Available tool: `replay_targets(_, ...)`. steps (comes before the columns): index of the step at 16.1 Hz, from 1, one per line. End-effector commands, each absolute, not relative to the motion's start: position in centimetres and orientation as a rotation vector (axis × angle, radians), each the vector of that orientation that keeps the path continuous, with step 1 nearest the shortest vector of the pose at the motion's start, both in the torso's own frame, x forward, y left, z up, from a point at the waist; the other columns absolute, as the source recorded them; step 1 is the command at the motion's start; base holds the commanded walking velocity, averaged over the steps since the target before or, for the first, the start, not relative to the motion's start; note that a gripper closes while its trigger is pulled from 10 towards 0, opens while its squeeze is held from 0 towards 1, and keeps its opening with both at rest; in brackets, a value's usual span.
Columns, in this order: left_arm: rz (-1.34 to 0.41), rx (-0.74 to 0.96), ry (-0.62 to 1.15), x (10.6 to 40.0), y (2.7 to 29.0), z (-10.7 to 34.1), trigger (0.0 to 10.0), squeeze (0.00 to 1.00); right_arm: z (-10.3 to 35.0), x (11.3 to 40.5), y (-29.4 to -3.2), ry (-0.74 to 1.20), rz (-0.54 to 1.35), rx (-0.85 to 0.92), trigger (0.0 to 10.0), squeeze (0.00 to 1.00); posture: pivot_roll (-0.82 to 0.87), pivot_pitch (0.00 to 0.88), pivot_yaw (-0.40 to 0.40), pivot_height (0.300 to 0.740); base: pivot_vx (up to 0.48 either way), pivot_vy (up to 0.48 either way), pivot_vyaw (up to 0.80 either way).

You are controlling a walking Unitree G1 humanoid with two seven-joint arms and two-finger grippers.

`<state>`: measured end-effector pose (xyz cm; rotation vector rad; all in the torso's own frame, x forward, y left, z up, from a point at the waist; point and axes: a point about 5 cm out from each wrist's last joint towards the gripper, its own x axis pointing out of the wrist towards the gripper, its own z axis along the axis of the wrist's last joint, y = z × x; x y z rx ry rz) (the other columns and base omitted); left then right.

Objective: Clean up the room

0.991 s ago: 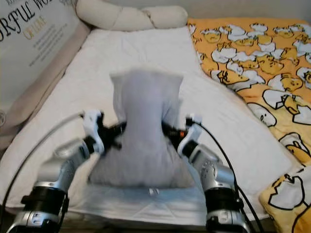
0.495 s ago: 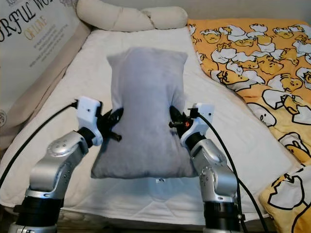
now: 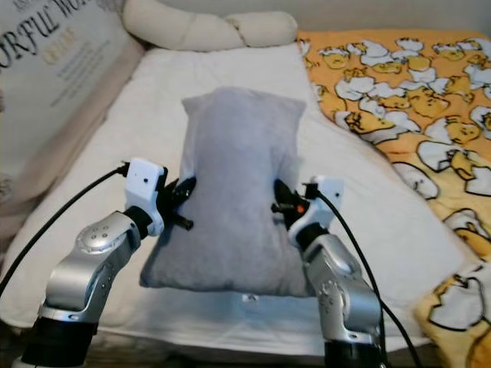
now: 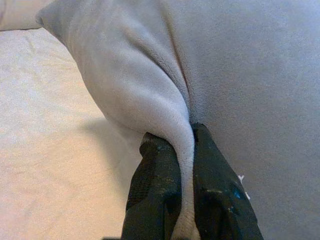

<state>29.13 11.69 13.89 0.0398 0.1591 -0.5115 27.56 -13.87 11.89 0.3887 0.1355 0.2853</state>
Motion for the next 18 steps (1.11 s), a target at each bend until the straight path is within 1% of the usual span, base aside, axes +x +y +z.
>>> replay_targets(1, -0.487, 0.081, 0.143, 29.4, 12.5, 14.6, 10.0, 0.0, 12.9, 27.6, -12.9, 0.103, 0.316, 0.383, 10.0, 0.0, -0.06, 0.0, 0.084, 0.74, 0.0, 0.375, 0.0)
replay_targets(11, -0.47, 0.111, 0.142, 30.4, 12.2, 15.0, 10.0, 0.0, 12.2, 27.7, -12.6, 0.161, 0.288, 0.386, 10.0, 0.0, -0.05, 0.0, 0.062, 0.74, 0.0, 0.342, 0.0)
replay_targets(18, -0.454, 0.094, 0.147, 30.4, 12.1, 14.7, 10.0, 0.0, 12.4, 28.1, -12.1, 0.187, 0.357, 0.335, 10.0, 0.0, -0.04, 0.0, 0.037, 0.74, 0.0, 0.337, 0.0)
